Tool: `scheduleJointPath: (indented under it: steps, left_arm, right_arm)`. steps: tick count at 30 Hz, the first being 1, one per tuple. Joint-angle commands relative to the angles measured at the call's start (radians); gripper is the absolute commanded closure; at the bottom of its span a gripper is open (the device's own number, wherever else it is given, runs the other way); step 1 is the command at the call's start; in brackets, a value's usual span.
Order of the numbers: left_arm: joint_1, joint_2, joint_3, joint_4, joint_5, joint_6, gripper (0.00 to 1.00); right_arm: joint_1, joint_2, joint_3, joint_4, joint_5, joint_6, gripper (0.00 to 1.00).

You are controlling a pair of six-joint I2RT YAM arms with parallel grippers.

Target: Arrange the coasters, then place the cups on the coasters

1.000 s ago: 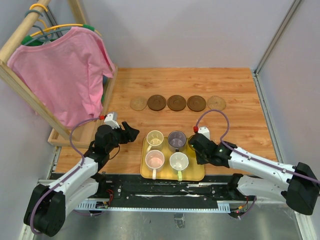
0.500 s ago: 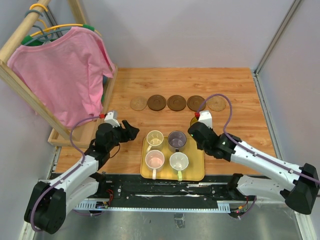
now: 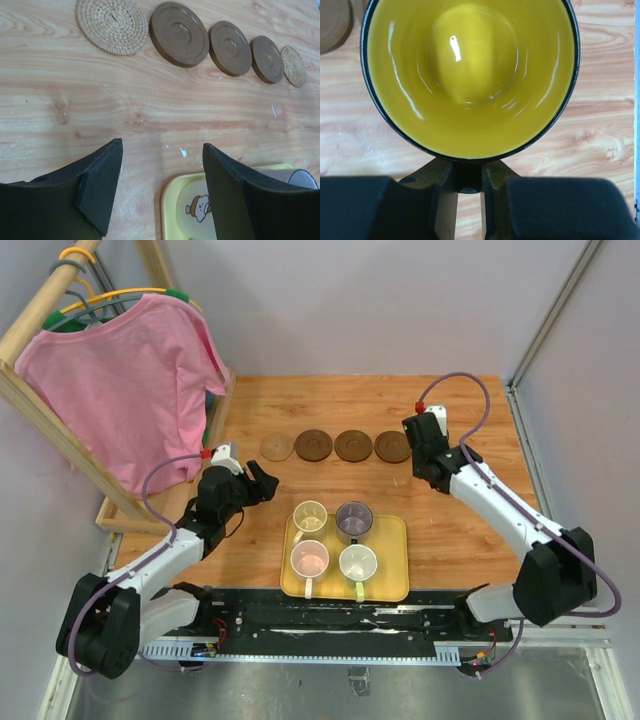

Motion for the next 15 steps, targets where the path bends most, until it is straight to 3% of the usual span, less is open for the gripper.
scheduleJointPath:
  steps: [1, 6, 15]
  left_arm:
    - [0.022, 0.066, 0.070, 0.071, -0.045, 0.021, 0.31]
    - [0.082, 0.198, 0.153, 0.114, -0.022, 0.022, 0.33]
    - [0.095, 0.362, 0.294, 0.131, -0.029, 0.064, 0.37]
  right_arm:
    - [-0.131, 0.053, 0.078, 0.128, -0.073, -0.087, 0.99]
    - [-0.243, 0.151, 0.112, 0.189, -0.148, -0.110, 0.99]
    - [-0.345, 0.340, 0.197, 0.262, -0.255, -0.140, 0.99]
